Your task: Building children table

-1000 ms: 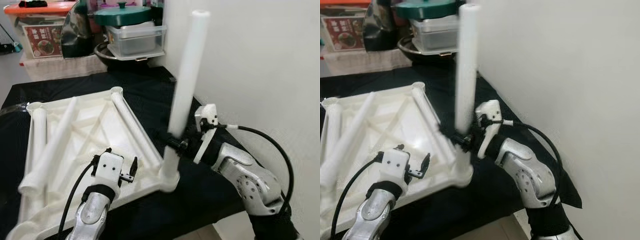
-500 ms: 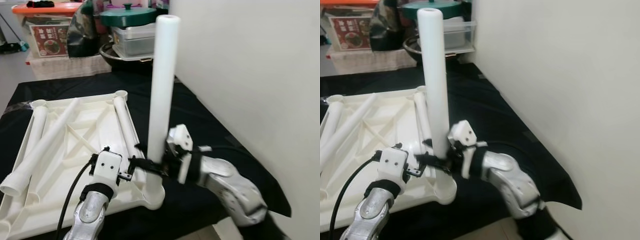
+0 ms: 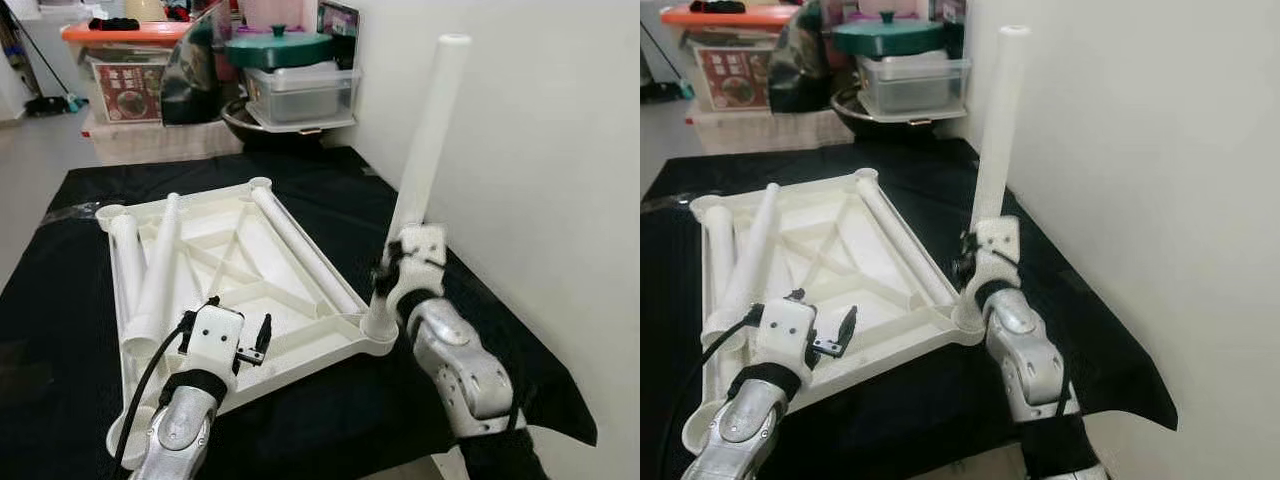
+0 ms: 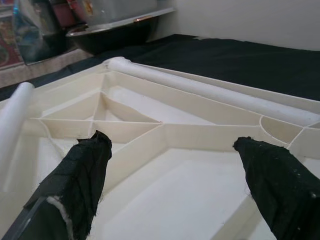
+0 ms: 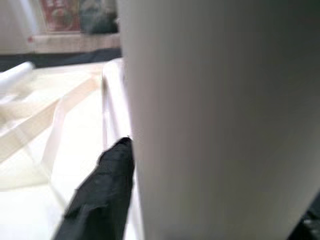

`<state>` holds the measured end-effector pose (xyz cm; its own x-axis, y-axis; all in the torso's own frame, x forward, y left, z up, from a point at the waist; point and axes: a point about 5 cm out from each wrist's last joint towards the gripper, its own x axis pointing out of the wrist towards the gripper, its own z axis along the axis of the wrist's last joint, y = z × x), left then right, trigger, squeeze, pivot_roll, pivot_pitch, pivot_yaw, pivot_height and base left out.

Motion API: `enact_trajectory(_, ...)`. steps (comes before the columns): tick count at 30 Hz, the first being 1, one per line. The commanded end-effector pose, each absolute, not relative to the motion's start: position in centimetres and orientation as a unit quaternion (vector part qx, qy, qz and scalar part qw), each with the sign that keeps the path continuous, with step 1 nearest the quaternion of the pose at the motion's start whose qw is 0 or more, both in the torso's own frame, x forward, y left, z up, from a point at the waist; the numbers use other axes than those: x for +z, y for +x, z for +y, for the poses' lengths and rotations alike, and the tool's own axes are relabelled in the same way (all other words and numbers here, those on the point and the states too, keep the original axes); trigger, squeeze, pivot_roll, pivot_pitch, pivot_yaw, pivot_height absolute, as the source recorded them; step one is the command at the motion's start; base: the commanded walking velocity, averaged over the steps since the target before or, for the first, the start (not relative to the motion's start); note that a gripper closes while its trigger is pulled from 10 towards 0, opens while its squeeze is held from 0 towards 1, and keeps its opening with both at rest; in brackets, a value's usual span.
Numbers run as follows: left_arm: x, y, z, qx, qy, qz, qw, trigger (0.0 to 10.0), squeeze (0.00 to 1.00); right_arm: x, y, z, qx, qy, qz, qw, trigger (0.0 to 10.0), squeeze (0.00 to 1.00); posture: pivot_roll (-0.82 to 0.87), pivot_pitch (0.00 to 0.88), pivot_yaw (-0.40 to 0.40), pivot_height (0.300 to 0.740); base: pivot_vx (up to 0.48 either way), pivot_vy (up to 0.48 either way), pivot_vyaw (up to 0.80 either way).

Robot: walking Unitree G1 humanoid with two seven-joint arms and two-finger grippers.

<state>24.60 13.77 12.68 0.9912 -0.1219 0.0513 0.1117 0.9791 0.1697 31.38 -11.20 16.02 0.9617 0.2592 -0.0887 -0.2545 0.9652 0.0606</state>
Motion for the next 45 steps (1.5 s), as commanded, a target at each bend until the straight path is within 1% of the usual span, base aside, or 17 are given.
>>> enact_trajectory(1,12.5,24.7,13.5,-0.065,0.088,-0.029,0.994,10.0,0.0,17.2,31.7,-9.9,0.193,0.053,0.027,0.979,10.0,1.0,0.11,0.0,-0.062,0.74,0.0,0.0,0.0)
enact_trajectory(2,12.5,24.7,13.5,-0.065,0.087,-0.029,0.994,10.0,0.0,17.5,31.7,-9.5,0.217,0.061,0.023,0.974,10.0,1.0,0.11,0.0,-0.062,0.74,0.0,0.0,0.0)
enact_trajectory(3,12.5,24.7,13.5,-0.064,0.087,-0.03,0.994,10.0,0.0,18.2,31.6,-8.9,0.271,0.076,0.016,0.959,10.0,0.0,0.11,0.0,-0.064,0.74,0.0,0.0,0.0)
enact_trajectory(12,12.6,24.7,13.5,-0.062,0.086,-0.031,0.994,10.0,0.0,19.9,26.8,-7.3,0.57,0.044,-0.005,0.82,10.0,0.0,0.12,0.0,-0.075,0.74,0.0,0.0,0.0)
enact_trajectory(19,12.6,24.6,13.6,-0.058,0.087,-0.031,0.994,10.0,0.0,18.5,26.0,-6.7,0.6,0.037,0.016,0.799,9.3,0.0,0.13,0.0,-0.081,0.74,0.0,0.0,0.0)
enact_trajectory(20,12.6,24.6,13.7,-0.058,0.087,-0.031,0.994,10.0,0.0,17.9,26.3,-6.6,0.591,0.033,0.026,0.806,4.5,0.0,0.13,0.0,-0.081,0.74,0.0,0.0,0.0)
enact_trajectory(21,12.6,24.6,13.7,-0.058,0.087,-0.031,0.994,10.0,0.0,17.9,26.3,-6.6,0.591,0.033,0.026,0.806,4.5,0.0,0.13,0.0,-0.081,0.74,0.0,0.0,0.0)
enact_trajectory(22,12.6,24.6,13.7,-0.057,0.087,-0.031,0.994,10.0,0.0,16.8,27.4,-6.7,0.553,0.006,0.046,0.832,0.0,0.0,0.13,0.0,-0.08,0.74,0.0,0.0,0.0)
enact_trajectory(26,12.5,24.5,13.6,-0.059,0.087,-0.03,0.994,10.0,0.0,13.9,32.1,-9.9,0.292,-0.027,0.127,0.948,0.0,0.0,0.12,0.0,-0.076,0.74,0.0,0.0,0.0)
enact_trajectory(28,12.5,24.5,13.6,-0.059,0.087,-0.03,0.994,10.0,0.0,13.9,32.1,-9.9,0.292,-0.027,0.127,0.948,0.0,0.0,0.12,0.0,-0.076,0.74,0.0,0.0,0.0)
enact_trajectory(30,12.5,24.5,13.6,-0.06,0.086,-0.029,0.994,10.0,0.0,13.1,33.1,-12.8,0.131,-0.029,0.137,0.981,0.0,0.0,0.12,0.0,-0.075,0.74,0.0,0.0,0.0)
enact_trajectory(33,12.5,24.5,13.6,-0.061,0.086,-0.029,0.994,10.0,0.0,12.9,32.6,-13.5,0.074,-0.024,0.133,0.988,0.0,0.0,0.12,0.0,-0.07,0.74,0.0,0.0,0.0)
enact_trajectory(34,12.5,24.5,13.6,-0.061,0.086,-0.029,0.994,10.0,0.0,13.2,32.3,-13.0,0.073,-0.021,0.129,0.989,2.0,0.0,0.12,0.0,-0.065,0.74,0.0,0.0,0.0)
enact_trajectory(35,12.5,24.5,13.6,-0.062,0.086,-0.028,0.994,10.0,0.0,13.5,32.0,-12.0,0.093,-0.023,0.122,0.988,10.0,0.0,0.11,0.0,-0.065,0.74,0.0,0.0,0.0)
enact_trajectory(40,12.5,24.6,13.5,-0.063,0.086,-0.028,0.994,10.0,0.0,14.4,31.8,-10.1,0.144,-0.006,0.093,0.985,10.0,0.0,0.11,0.0,-0.063,0.74,0.0,0.0,0.0)
enact_trajectory(41,12.5,24.6,13.5,-0.062,0.085,-0.029,0.994,10.0,0.0,15.4,31.9,-9.2,0.176,0.034,0.065,0.982,10.0,1.0,0.12,0.0,-0.066,0.74,0.0,0.0,0.0)
enact_trajectory(45,12.5,24.7,13.6,-0.06,0.085,-0.03,0.994,10.0,0.0,16.9,32.1,-8.4,0.227,0.067,0.044,0.971,10.0,1.0,0.12,0.0,-0.071,0.74,0.0,0.0,0.0)
